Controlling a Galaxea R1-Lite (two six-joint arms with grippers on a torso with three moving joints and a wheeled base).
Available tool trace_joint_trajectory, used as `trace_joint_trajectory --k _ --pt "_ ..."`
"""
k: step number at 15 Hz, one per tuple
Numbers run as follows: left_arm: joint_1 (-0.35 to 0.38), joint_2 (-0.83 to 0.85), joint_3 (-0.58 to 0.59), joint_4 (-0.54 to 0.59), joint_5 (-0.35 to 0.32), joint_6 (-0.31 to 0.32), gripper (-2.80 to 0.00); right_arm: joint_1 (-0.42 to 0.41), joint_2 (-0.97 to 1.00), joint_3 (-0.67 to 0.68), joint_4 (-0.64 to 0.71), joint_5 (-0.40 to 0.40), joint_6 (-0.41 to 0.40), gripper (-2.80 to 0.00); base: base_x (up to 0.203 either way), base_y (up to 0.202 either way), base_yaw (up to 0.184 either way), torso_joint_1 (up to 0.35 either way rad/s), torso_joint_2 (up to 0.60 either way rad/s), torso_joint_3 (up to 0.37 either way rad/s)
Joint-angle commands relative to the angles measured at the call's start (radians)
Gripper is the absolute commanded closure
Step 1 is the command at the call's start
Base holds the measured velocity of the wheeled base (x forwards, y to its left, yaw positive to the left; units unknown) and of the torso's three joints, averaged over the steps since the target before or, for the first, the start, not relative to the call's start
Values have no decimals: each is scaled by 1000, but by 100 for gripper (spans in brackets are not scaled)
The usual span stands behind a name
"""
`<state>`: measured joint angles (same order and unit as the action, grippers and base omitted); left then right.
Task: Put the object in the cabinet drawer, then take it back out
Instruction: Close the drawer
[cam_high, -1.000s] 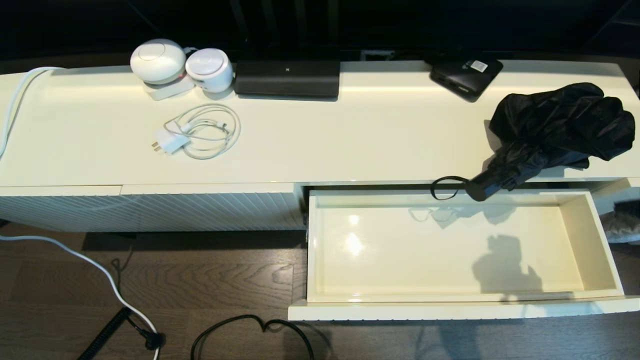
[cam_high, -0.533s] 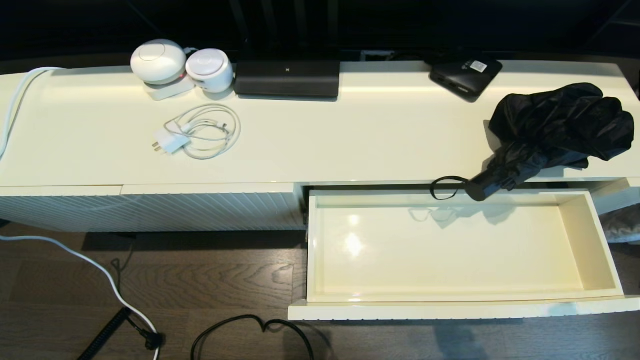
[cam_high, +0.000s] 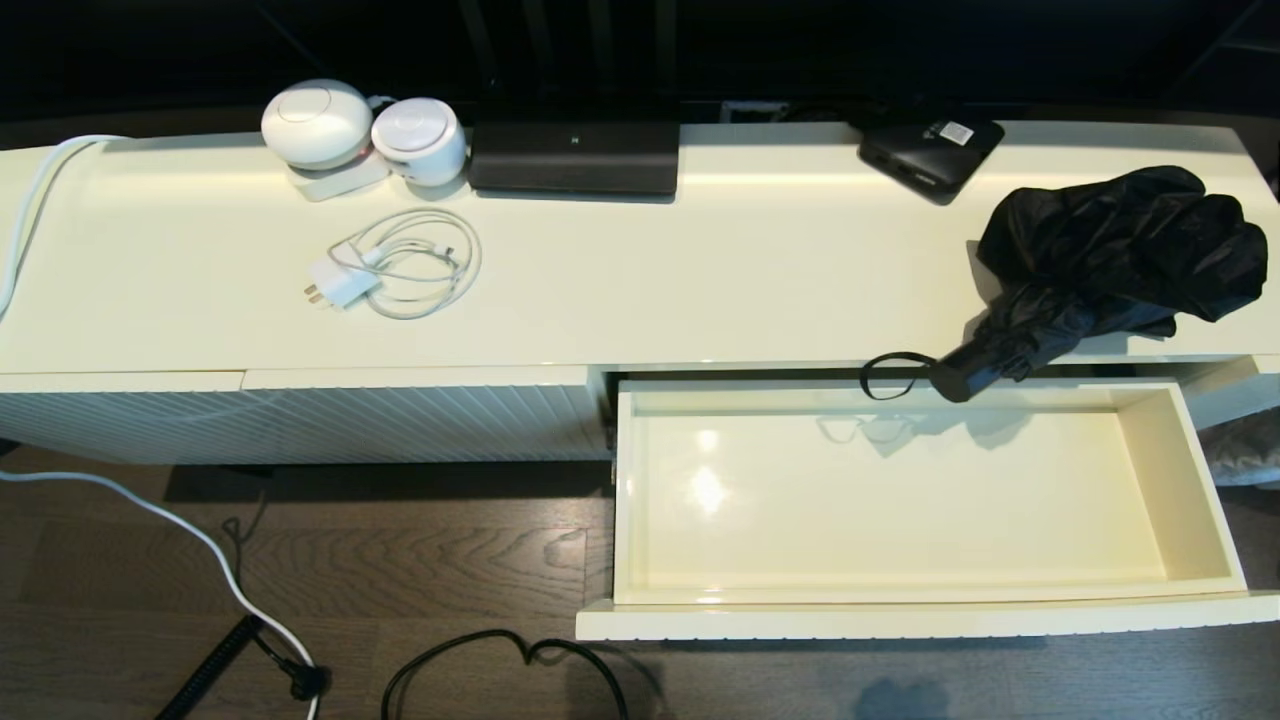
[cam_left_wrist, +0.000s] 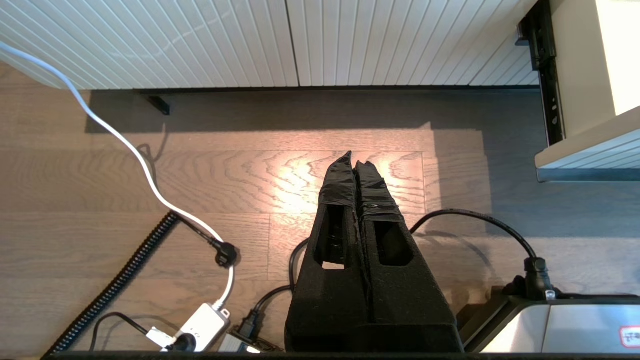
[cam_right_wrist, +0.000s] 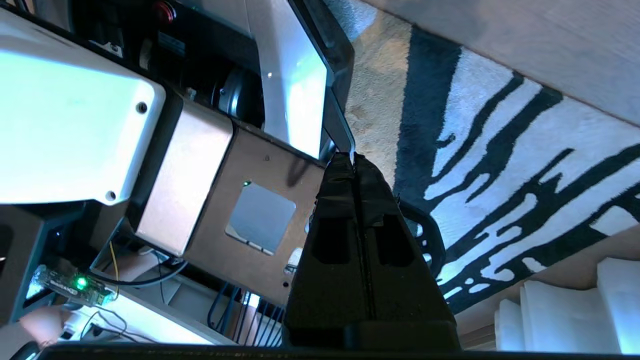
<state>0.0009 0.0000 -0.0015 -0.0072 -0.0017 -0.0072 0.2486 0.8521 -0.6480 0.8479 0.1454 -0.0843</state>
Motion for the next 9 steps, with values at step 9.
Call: trace_joint_trajectory --k 9 --pt "1 0 0 0 0 0 0 5 447 71 -497 20 20 0 0 0 0 0 0 0"
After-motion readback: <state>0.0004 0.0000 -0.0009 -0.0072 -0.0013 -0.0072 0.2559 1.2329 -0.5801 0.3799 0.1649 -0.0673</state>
